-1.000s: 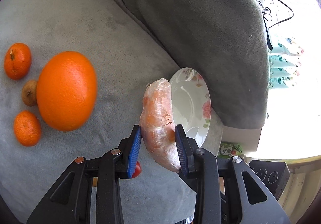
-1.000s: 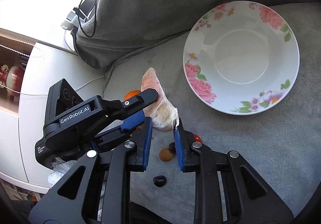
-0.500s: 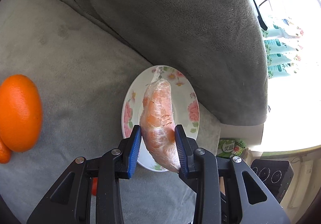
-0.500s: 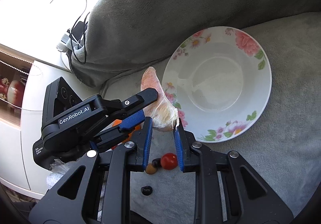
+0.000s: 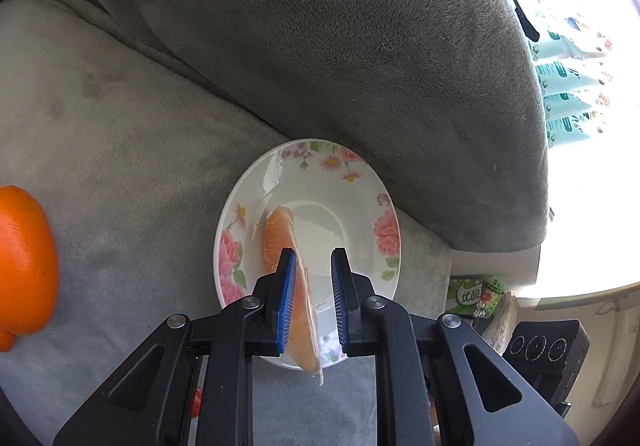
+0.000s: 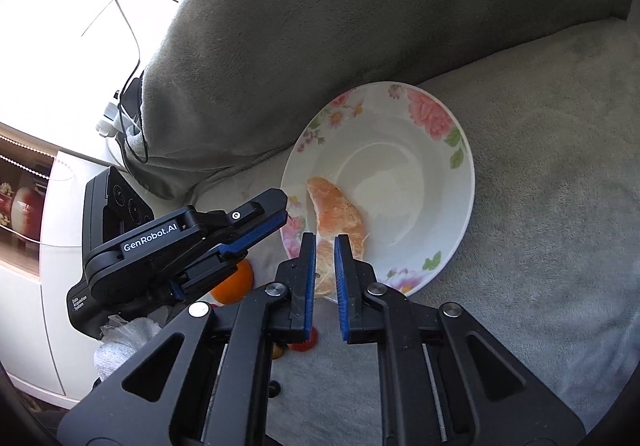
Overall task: Organize fruits
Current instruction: 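Carry the grapefruit segment onto the floral plate and open the right gripper, then withdraw the right tool and move it toward the large orange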
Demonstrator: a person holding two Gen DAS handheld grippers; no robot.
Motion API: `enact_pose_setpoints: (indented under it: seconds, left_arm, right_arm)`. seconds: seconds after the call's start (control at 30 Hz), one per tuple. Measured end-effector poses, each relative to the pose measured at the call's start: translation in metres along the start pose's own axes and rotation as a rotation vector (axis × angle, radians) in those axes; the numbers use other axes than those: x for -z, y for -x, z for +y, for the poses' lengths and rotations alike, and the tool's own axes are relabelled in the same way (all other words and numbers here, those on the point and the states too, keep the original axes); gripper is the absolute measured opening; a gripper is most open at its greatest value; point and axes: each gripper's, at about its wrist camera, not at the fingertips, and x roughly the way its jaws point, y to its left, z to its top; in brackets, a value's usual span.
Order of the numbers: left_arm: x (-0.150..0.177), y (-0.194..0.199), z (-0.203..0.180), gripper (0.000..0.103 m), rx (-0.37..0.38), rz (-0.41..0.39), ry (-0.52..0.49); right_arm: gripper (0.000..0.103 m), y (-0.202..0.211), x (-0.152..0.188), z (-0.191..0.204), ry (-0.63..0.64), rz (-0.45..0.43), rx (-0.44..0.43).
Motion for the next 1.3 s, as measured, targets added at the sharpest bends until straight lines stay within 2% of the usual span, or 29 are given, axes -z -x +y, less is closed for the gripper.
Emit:
enact_pose_setpoints:
  seconds: [0.43,0.5,0.57,0.6,0.67,0.7,0.73,0.77,0.87,0.93,1.3]
  left_arm:
    - [0.003,0.025,0.010,0.015,-0.055,-0.009,-0.052]
    - [0.005,0.031,0.011,0.015,-0.067,-0.014,-0.069]
    - [0.006,0.036,0.013,0.015,-0.075,-0.016,-0.081]
    - [0.007,0.039,0.014,0.016,-0.081,-0.018,-0.089]
    - [0.009,0.044,0.015,0.021,-0.088,-0.024,-0.105]
    - [0.011,0.047,0.017,0.023,-0.096,-0.026,-0.114]
    - [0.012,0.050,0.018,0.031,-0.102,-0.030,-0.120]
    - [0.013,0.053,0.020,0.038,-0.107,-0.035,-0.124]
    - [0.016,0.062,0.027,0.050,-0.131,-0.052,-0.134]
    - [0.018,0.068,0.032,0.054,-0.144,-0.059,-0.142]
    - [0.027,0.098,0.062,0.060,-0.253,-0.105,-0.240]
  right_arm:
    - [0.011,0.016,0.013,0.028,0.097,-0.028,0.095]
    - [0.021,0.019,0.016,0.032,0.111,-0.035,0.121]
    - [0.046,0.021,0.020,0.035,0.116,-0.047,0.139]
    - [0.050,0.023,0.022,0.037,0.119,-0.053,0.146]
    - [0.064,0.024,0.025,0.041,0.125,-0.061,0.162]
    - [0.067,0.024,0.027,0.043,0.131,-0.062,0.169]
    - [0.070,0.025,0.029,0.044,0.138,-0.063,0.176]
    - [0.071,0.025,0.030,0.047,0.147,-0.066,0.182]
    - [0.072,0.024,0.035,0.055,0.181,-0.067,0.211]
    - [0.072,0.022,0.038,0.060,0.200,-0.066,0.229]
    - [0.072,0.012,0.044,0.080,0.258,-0.084,0.243]
